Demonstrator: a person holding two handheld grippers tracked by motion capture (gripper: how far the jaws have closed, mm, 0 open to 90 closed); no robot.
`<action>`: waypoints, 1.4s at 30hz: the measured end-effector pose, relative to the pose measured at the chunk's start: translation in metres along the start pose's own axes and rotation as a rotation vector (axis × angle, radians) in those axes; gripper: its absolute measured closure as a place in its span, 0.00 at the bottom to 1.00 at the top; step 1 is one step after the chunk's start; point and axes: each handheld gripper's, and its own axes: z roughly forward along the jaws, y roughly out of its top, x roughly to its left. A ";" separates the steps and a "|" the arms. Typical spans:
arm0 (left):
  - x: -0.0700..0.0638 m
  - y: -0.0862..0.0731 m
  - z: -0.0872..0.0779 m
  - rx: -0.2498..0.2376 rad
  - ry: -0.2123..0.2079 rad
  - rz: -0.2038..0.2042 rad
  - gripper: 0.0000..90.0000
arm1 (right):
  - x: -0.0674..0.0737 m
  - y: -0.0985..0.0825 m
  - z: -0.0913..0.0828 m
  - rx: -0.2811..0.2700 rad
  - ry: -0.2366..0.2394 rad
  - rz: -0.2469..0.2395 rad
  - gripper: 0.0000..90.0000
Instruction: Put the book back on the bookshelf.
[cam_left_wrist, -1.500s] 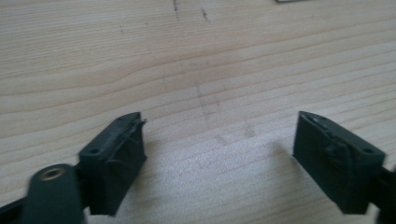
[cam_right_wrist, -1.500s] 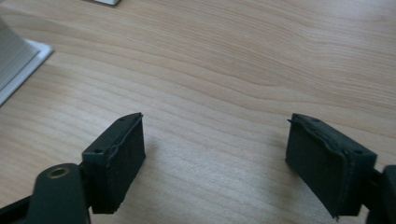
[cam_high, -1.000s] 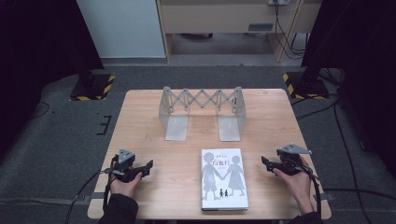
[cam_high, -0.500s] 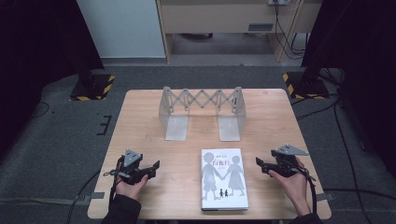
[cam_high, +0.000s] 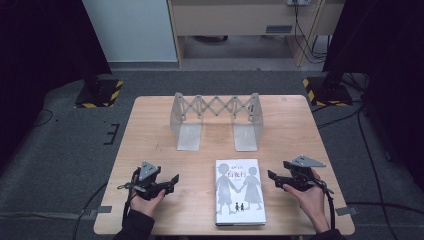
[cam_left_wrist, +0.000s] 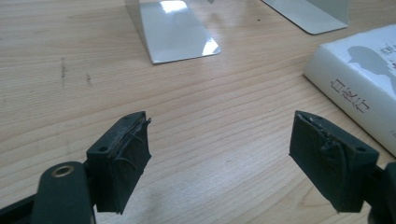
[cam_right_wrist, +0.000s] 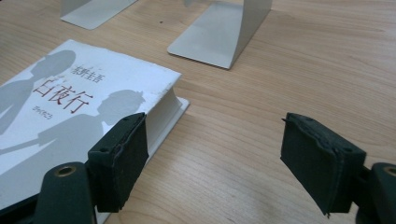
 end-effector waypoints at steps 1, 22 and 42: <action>-0.002 0.000 0.001 -0.001 -0.004 0.002 0.22 | 0.002 0.001 0.000 -0.004 0.003 0.003 0.26; -0.034 0.003 0.008 0.008 -0.102 0.051 0.22 | 0.020 0.002 0.005 -0.005 0.069 -0.024 0.25; -0.062 0.005 0.018 0.014 -0.172 0.082 0.24 | 0.034 0.000 0.011 0.002 0.121 -0.038 0.25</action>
